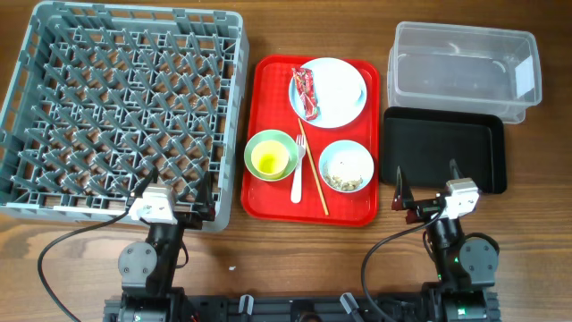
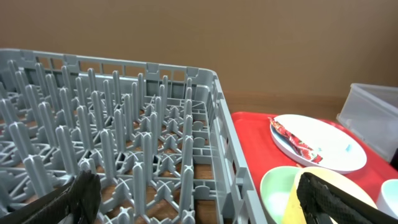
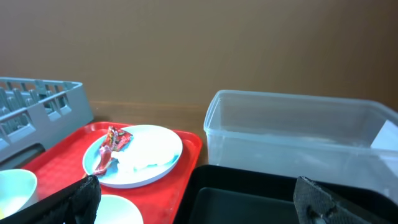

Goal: Sort waste into correct bins and load items into the dishwasher rack

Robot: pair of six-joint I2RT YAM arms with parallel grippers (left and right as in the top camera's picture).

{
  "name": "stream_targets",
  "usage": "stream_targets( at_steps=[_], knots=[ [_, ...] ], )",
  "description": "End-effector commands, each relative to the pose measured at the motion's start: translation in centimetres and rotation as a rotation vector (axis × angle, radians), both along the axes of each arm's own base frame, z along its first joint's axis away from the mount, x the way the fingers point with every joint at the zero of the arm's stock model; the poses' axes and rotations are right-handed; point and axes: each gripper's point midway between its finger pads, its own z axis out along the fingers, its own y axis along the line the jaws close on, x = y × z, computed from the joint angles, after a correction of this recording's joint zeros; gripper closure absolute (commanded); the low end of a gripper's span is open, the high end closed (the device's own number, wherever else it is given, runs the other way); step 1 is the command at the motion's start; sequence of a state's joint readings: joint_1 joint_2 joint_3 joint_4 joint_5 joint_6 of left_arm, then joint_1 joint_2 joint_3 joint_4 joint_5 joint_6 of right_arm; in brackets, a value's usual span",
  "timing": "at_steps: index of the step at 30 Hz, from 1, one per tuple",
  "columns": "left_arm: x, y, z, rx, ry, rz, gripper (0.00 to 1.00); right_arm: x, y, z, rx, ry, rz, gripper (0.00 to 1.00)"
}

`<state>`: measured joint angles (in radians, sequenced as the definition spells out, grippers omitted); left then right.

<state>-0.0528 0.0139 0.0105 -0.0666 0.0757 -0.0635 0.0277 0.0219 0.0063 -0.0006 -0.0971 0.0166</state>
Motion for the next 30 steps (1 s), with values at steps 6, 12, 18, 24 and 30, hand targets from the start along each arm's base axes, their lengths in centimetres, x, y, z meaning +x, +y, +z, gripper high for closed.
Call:
stream_targets(
  at_steps=[6, 12, 18, 24, 30],
  knots=[
    [0.0, 0.0, 2.2, -0.074, 0.04, 0.006, 0.0, 0.6, 0.2, 1.2, 0.063, 0.084, 0.01, 0.0],
    [0.9, 0.0, 2.9, -0.067, 0.176, 0.011, 0.0, 2.0, 0.3, 3.1, 0.061, 0.151, 0.008, 0.01],
    [2.7, -0.1, 3.8, -0.056, 0.365, 0.018, 0.0, 4.6, 0.3, 3.5, 0.06, 0.295, 0.003, 0.0],
    [3.8, -0.3, 3.1, -0.048, 0.563, 0.018, 0.0, 7.6, 1.3, 4.0, 0.063, 0.471, 0.047, 0.0],
    [3.9, -0.3, 1.7, -0.043, 0.657, 0.022, 0.0, 9.6, 2.6, 3.5, 0.091, 0.721, 0.113, 0.0]
  ],
)
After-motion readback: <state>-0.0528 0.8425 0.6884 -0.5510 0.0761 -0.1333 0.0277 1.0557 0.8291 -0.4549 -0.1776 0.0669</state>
